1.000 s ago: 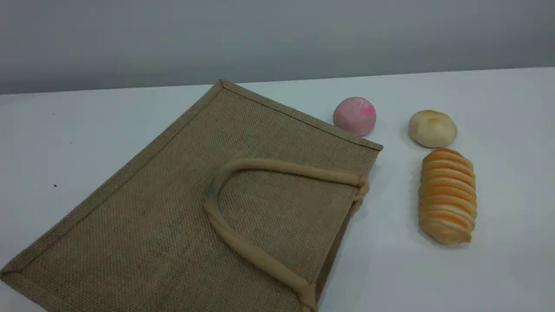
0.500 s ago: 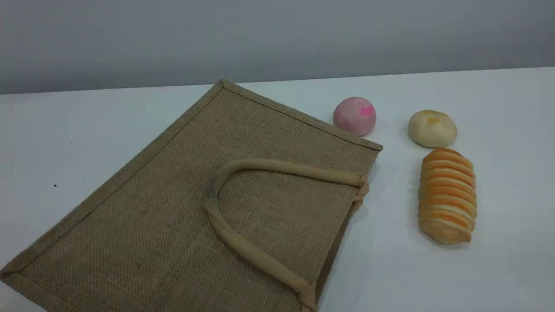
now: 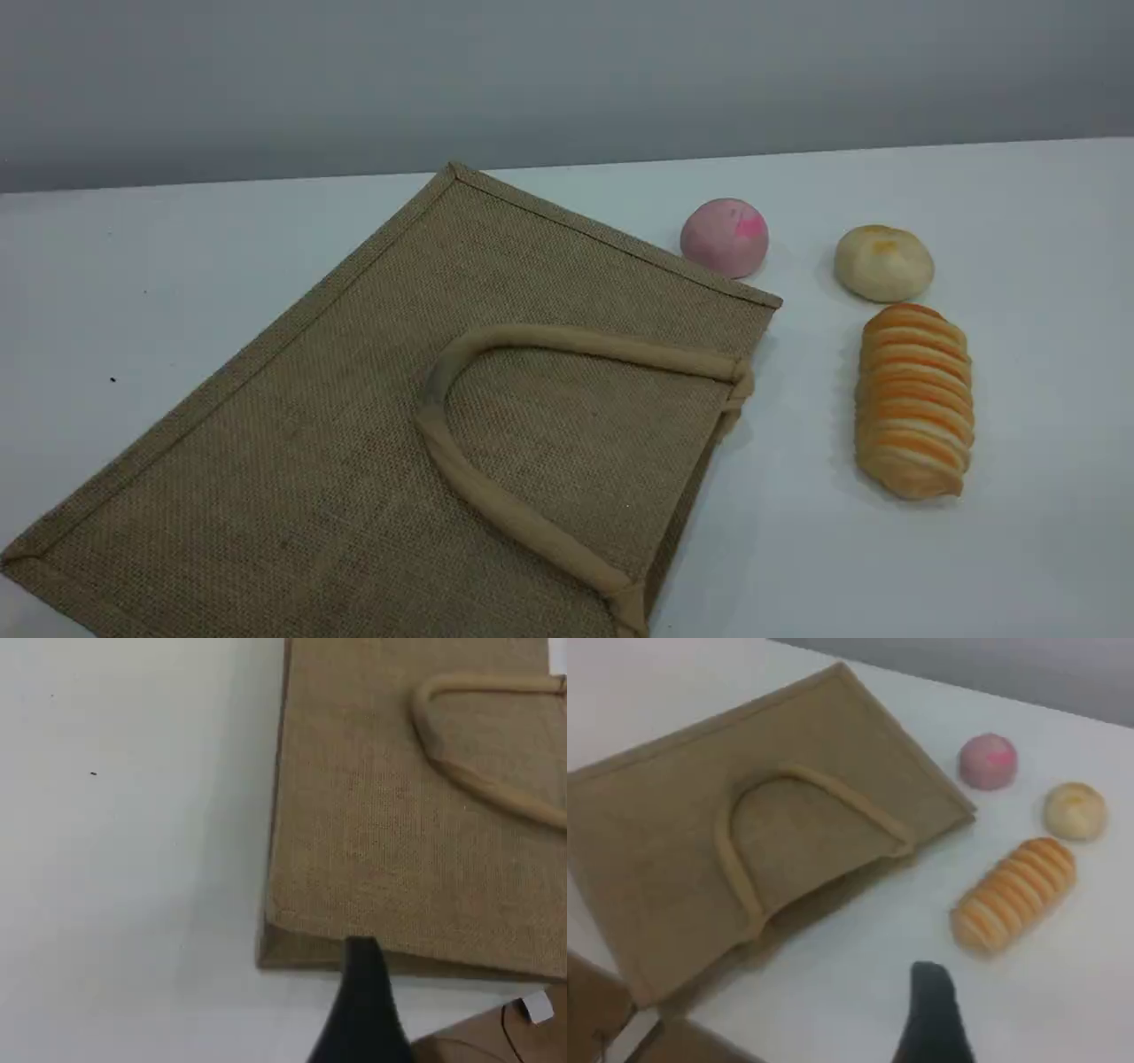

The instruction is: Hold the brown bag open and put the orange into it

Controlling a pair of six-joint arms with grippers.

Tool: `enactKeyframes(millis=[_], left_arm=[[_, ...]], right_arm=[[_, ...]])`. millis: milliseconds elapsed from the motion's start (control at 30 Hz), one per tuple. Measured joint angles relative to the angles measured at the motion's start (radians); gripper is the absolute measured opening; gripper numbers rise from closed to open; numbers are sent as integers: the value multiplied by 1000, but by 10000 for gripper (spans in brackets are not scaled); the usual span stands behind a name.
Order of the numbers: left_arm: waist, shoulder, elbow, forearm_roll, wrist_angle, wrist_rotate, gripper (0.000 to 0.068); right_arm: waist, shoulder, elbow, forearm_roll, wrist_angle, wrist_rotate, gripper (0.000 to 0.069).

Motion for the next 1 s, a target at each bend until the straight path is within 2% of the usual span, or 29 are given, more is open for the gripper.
enactKeyframes(millis=[233,333,433,500,800,900,1000], left_arm=[[0,0,0,-1,0,0,488],[0,0,0,-1,0,0,488],[5,0,0,-2,0,0,488],[33,0,0,-5,0,0,488],[230,-19,0,-5,0,0,488],[268,-62,0,-5,1,0,488],[280,-107,0,-5,1,0,488]], right_arm=[[-221,0,0,-3,0,0,437],[-265,0,0,-3,0,0,437],[-254,0,0,-4,0,0,437],[-254,0,0,-4,0,0,437],[-254,0,0,-4,1,0,437],[-255,0,0,-4,1,0,437],[-255,0,0,-4,2,0,437]])
